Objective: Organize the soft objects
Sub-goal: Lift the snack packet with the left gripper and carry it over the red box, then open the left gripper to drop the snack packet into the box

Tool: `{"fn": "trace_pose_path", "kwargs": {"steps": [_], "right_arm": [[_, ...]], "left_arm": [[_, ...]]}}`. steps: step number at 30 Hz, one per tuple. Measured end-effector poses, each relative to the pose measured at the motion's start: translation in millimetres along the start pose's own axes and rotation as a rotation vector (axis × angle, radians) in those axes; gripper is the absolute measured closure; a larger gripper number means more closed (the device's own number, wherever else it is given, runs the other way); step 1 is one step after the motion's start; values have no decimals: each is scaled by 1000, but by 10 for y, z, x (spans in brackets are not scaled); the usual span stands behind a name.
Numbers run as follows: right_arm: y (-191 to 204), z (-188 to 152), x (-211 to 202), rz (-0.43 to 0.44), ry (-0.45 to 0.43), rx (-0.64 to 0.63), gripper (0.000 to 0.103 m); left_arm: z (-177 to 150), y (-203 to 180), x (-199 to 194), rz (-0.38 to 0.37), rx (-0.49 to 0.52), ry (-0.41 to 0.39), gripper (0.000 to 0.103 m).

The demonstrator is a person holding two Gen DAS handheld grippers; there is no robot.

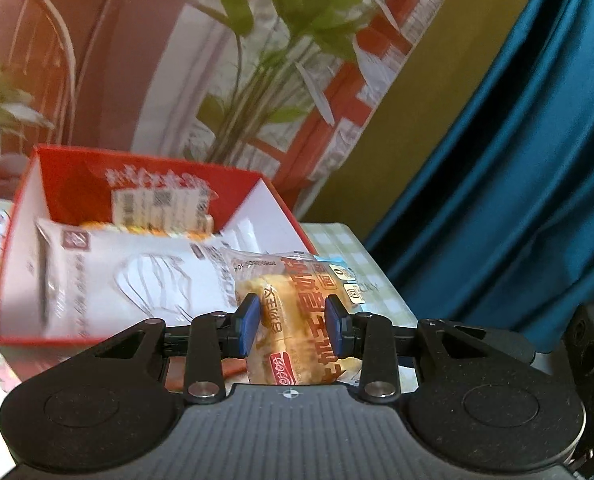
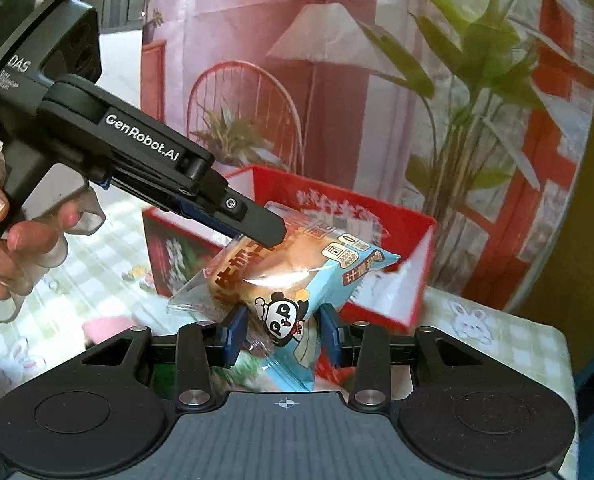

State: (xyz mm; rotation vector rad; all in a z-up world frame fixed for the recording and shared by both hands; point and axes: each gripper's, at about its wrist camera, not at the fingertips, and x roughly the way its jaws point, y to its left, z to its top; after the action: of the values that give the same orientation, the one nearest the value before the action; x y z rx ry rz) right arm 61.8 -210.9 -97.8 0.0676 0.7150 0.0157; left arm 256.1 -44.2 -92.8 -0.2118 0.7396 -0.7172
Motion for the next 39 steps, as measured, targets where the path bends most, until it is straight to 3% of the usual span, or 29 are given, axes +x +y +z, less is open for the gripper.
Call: {"fn": "trace_pose_path", "kwargs": {"steps": [15,29,39], "right_arm": [[166,789,881,83,9,-51,67],[244,809,1726,134,114,-12,67],[167,807,1888,139,122,93,71]], "left_arm": [[465,737,-143,119,-67,-40,67],[447,1129,52,242,-58,10,67],[414,1093,31,295,-2,10,67]]}}
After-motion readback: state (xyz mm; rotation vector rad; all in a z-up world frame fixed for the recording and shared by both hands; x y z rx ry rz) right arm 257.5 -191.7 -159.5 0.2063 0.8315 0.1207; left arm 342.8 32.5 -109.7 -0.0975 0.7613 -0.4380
